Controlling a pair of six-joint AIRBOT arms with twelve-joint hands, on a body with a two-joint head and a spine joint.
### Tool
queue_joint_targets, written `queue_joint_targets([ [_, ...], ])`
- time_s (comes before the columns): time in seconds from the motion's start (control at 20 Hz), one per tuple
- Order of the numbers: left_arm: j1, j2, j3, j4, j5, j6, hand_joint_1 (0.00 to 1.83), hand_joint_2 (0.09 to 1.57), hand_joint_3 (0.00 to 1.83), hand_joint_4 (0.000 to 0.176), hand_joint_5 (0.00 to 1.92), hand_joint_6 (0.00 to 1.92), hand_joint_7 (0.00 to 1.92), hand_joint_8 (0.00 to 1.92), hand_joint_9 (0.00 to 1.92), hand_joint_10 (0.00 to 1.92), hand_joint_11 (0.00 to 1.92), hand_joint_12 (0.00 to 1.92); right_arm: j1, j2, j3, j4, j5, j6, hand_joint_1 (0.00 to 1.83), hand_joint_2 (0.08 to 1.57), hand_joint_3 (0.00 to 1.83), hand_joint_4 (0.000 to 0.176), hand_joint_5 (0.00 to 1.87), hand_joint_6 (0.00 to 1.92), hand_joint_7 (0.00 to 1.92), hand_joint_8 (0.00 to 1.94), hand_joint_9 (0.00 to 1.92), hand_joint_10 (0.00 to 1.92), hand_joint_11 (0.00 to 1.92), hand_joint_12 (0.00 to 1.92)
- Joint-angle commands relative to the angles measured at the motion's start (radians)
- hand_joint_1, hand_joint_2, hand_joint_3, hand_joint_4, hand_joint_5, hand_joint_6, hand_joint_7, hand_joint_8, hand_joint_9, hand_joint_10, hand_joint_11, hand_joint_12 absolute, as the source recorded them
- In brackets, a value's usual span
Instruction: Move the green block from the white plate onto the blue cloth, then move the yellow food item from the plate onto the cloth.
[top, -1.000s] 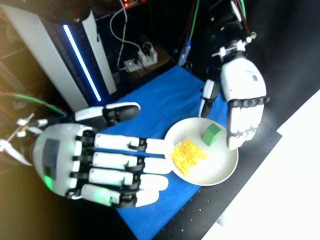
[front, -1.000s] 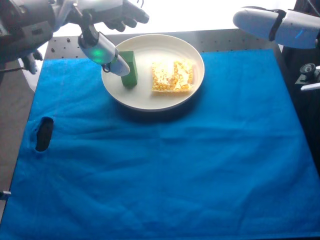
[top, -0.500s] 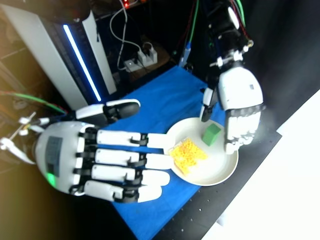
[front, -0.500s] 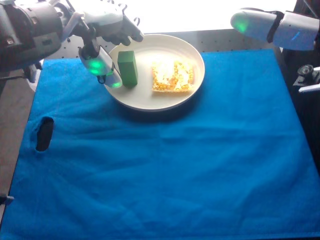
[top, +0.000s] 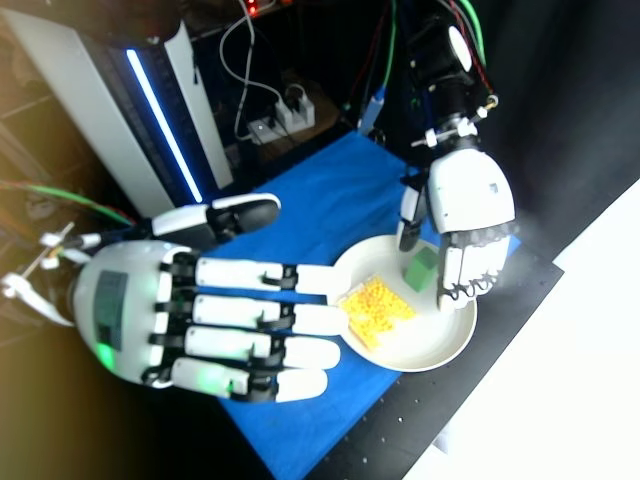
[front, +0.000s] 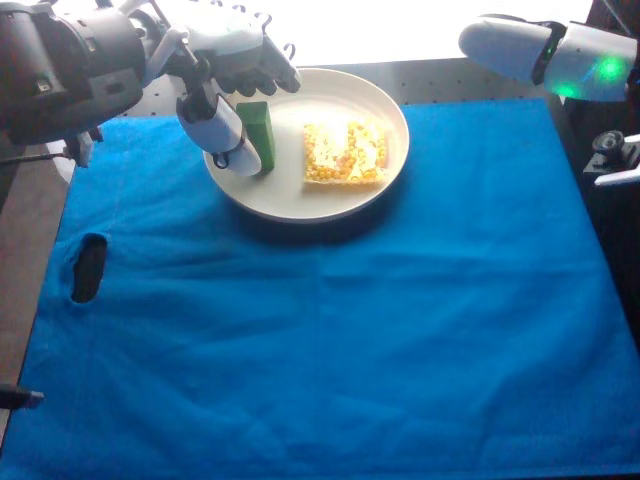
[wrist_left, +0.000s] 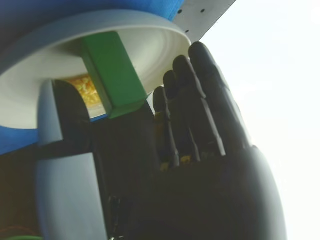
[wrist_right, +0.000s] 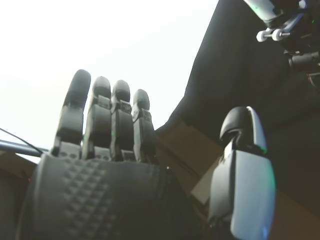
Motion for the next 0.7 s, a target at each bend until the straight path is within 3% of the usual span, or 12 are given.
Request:
queue_joint_targets([
  [0.0, -0.009, -0.006, 0.004, -0.002, -0.069, 0.002, 1.08, 0.89, 0.0, 0.0, 0.6, 0.0, 0.7, 0.01, 0.78, 0.03, 0.69, 0.36, 0.015, 0.0, 0.0, 0.008, 0.117, 0.005, 0.56, 0.93, 0.0, 0.022, 0.32, 0.01, 0.33, 0.01, 0.29, 0.01, 0.0, 0.69],
  [0.1, -0.009, -0.014, 0.007, -0.002, -0.07, 0.002, 1.09, 0.9, 0.0, 0.0, 0.69, 0.0, 0.74, 0.0, 0.87, 0.03, 0.73, 0.53, 0.015, -0.001, 0.0, 0.008, 0.117, 0.005, 0.56, 0.93, 0.0, 0.023, 0.33, 0.01, 0.33, 0.0, 0.29, 0.01, 0.0, 0.68],
  [0.15, -0.009, -0.019, 0.009, -0.003, -0.071, 0.002, 1.09, 0.96, 0.0, 0.0, 0.93, 0.02, 0.87, 0.02, 1.02, 0.08, 0.78, 0.72, 0.015, -0.001, 0.0, 0.008, 0.117, 0.005, 0.54, 0.93, 0.0, 0.023, 0.34, 0.0, 0.34, 0.0, 0.3, 0.0, 0.0, 0.73],
  [0.2, -0.009, -0.023, 0.012, -0.004, -0.073, 0.002, 1.09, 0.96, 0.0, 0.0, 0.93, 0.02, 0.87, 0.02, 1.02, 0.08, 0.78, 0.72, 0.015, -0.002, 0.0, 0.008, 0.117, 0.005, 0.54, 0.93, 0.0, 0.023, 0.34, 0.0, 0.34, 0.0, 0.3, 0.0, 0.0, 0.73],
  [0.25, -0.009, -0.028, 0.014, -0.006, -0.075, 0.002, 1.14, 1.04, 0.01, 0.0, 1.12, 0.69, 0.92, 0.01, 1.0, 0.09, 0.68, 0.91, 0.015, -0.002, 0.0, 0.008, 0.117, 0.005, 0.54, 0.94, 0.0, 0.022, 0.34, 0.0, 0.33, 0.0, 0.3, 0.0, 0.0, 0.76],
  [0.35, -0.009, -0.034, 0.017, -0.008, -0.078, 0.002, 1.14, 1.05, 0.0, 0.0, 1.11, 0.75, 0.94, 0.01, 0.99, 0.09, 0.64, 0.99, 0.015, -0.003, 0.0, 0.008, 0.117, 0.005, 0.54, 0.95, 0.0, 0.018, 0.34, 0.0, 0.33, 0.0, 0.32, 0.01, 0.0, 0.84],
  [0.4, -0.009, -0.036, 0.018, -0.008, -0.079, 0.002, 1.24, 1.03, 0.03, 0.0, 1.38, 0.19, 0.98, 0.82, 1.12, 0.19, 0.71, 1.08, 0.015, -0.003, 0.0, 0.008, 0.117, 0.005, 0.53, 0.94, 0.0, 0.022, 0.33, 0.0, 0.32, 0.0, 0.35, 0.0, 0.0, 1.03],
  [0.45, -0.009, -0.036, 0.018, -0.008, -0.08, 0.002, 1.24, 1.03, 0.03, 0.0, 1.38, 0.19, 0.98, 0.82, 1.12, 0.19, 0.71, 1.08, 0.015, -0.003, 0.0, 0.008, 0.117, 0.005, 0.53, 0.94, 0.0, 0.022, 0.33, 0.0, 0.32, 0.0, 0.35, 0.0, 0.0, 1.03],
  [0.5, -0.009, -0.036, 0.018, -0.009, -0.08, 0.002, 1.27, 1.04, 0.01, 0.0, 1.4, 0.04, 1.02, 1.02, 1.18, 0.35, 0.82, 1.06, 0.015, -0.004, -0.001, 0.008, 0.117, 0.005, 0.54, 0.94, 0.0, 0.031, 0.34, 0.0, 0.32, 0.0, 0.36, 0.0, 0.02, 1.04],
  [0.55, -0.009, -0.036, 0.019, -0.01, -0.081, 0.002, 1.36, 1.09, 0.0, 0.0, 1.33, 0.02, 0.92, 1.15, 1.0, 1.05, 0.86, 1.09, 0.015, -0.004, -0.001, 0.008, 0.117, 0.005, 0.54, 0.94, 0.0, 0.03, 0.34, 0.0, 0.32, 0.0, 0.33, 0.01, 0.0, 0.96],
  [0.6, -0.009, -0.036, 0.022, -0.018, -0.083, 0.002, 1.37, 1.11, 0.0, 0.0, 1.18, 0.35, 0.86, 1.22, 0.91, 1.25, 0.83, 1.17, 0.015, -0.005, -0.001, 0.008, 0.117, 0.005, 0.56, 0.95, 0.0, 0.027, 0.35, 0.0, 0.31, 0.0, 0.36, 0.01, 0.07, 1.04],
  [0.65, -0.009, -0.036, 0.024, -0.021, -0.084, 0.002, 1.37, 1.11, 0.0, 0.0, 1.18, 0.35, 0.86, 1.22, 0.91, 1.25, 0.83, 1.17, 0.015, -0.005, -0.001, 0.008, 0.117, 0.005, 0.56, 0.95, 0.0, 0.027, 0.35, 0.0, 0.31, 0.0, 0.36, 0.01, 0.07, 1.04],
])
